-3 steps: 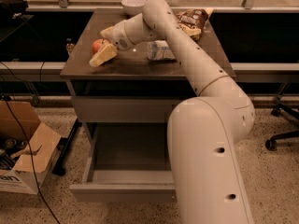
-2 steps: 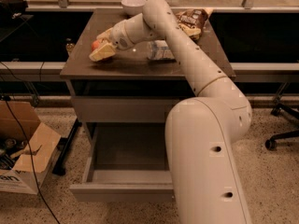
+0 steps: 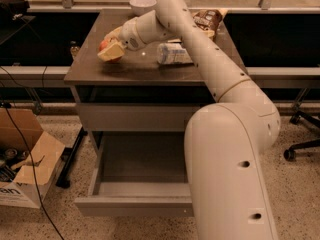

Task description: Place apple into middle drawer

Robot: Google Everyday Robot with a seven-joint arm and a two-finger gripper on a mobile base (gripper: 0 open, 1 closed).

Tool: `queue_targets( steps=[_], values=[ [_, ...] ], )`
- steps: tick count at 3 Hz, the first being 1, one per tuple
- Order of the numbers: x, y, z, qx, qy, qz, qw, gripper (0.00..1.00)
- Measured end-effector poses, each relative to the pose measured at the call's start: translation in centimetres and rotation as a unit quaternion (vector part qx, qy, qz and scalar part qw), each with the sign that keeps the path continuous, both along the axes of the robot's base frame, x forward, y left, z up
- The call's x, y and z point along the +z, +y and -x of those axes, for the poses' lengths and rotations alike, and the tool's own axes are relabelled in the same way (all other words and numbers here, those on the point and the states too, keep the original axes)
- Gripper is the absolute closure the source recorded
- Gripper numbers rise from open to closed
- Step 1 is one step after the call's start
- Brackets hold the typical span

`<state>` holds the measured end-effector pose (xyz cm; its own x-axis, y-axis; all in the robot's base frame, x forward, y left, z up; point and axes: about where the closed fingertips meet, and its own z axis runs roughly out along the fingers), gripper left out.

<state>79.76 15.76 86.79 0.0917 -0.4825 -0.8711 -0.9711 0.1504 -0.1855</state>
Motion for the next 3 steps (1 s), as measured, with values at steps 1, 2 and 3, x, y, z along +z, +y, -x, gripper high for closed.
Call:
queue_targets(
  steps=[1,2,3],
  values=[
    [1.6,-1.8,1.9,-0.004,-0.019,-0.005,0.9998,1.0],
    [3.7,-4.4,5.7,-0.005,-0.047,-0.013,0.9988,1.0],
    [4.6,-6.8,10.8,-0.003,-0.062,-0.015,0.998,1.0]
  ],
)
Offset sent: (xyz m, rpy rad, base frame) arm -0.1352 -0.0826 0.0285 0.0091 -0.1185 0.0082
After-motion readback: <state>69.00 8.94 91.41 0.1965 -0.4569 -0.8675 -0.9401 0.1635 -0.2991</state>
